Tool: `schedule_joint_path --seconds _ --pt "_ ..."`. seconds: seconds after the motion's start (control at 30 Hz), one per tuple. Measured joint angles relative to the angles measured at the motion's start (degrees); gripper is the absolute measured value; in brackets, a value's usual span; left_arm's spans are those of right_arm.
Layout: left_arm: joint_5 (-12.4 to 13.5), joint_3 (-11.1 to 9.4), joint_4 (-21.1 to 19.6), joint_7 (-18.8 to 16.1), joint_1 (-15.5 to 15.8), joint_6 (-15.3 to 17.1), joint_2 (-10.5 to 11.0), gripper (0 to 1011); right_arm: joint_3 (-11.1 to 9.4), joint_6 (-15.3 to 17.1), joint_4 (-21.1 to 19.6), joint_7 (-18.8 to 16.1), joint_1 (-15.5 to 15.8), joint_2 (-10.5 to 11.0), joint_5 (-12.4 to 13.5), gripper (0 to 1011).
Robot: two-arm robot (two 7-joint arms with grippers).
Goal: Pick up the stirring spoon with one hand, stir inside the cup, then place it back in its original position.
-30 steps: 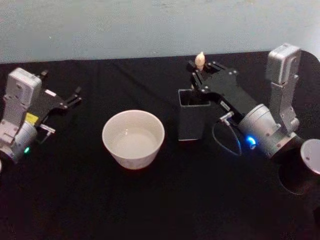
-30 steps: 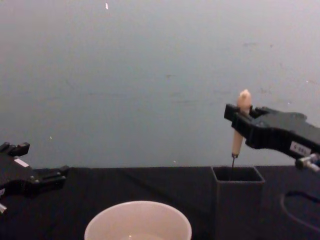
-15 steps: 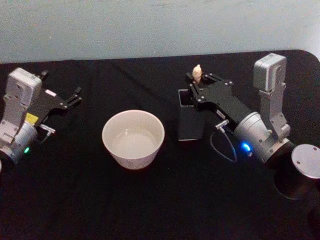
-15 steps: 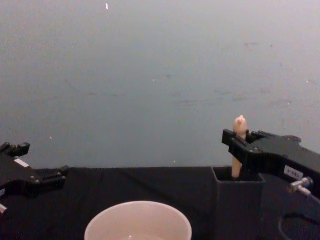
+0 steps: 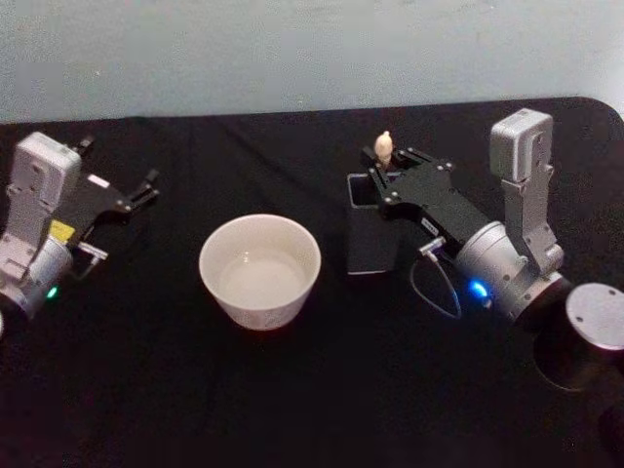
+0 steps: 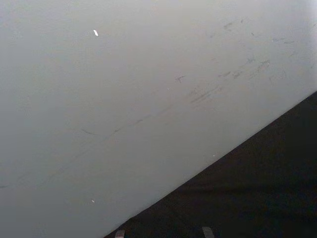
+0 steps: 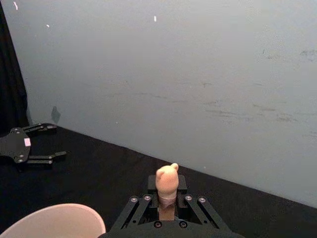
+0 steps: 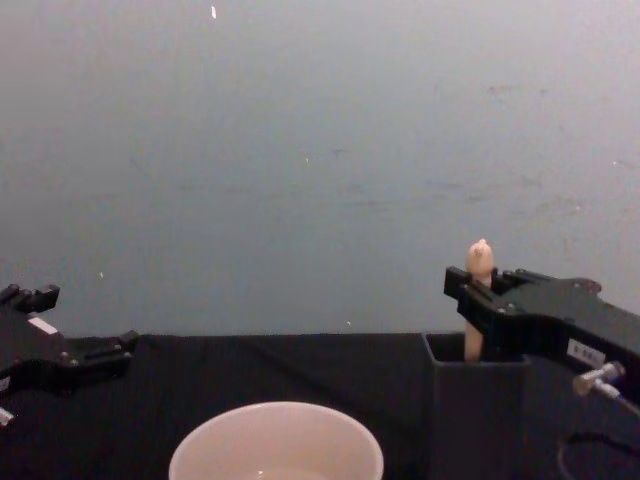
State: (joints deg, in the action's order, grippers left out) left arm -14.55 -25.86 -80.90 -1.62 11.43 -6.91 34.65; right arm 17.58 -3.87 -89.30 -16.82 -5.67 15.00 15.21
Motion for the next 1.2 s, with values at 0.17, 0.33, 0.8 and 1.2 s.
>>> schedule_joint_path --seconds 0.17,0.33,0.8,1.2 --pt "0.0 0.0 0.0 0.0 0.0 0.0 0.0 1001 0.0 0.0 -0.1 0.0 0.0 0.0 0.1 227" --pt "0.0 0.0 0.0 0.0 0.0 0.0 0.0 1001 0.0 0.0 -0.1 0.0 0.0 0.0 0.2 411" --pt "0.0 0.0 0.0 0.0 0.0 0.0 0.0 1001 0.0 -0.1 -0.2 -0.1 0.0 0.1 0.3 821" --pt "0.0 0.0 0.0 0.0 0.0 0.0 0.0 1001 0.0 -0.1 -0.2 -0.1 0.0 0.1 0.3 1000"
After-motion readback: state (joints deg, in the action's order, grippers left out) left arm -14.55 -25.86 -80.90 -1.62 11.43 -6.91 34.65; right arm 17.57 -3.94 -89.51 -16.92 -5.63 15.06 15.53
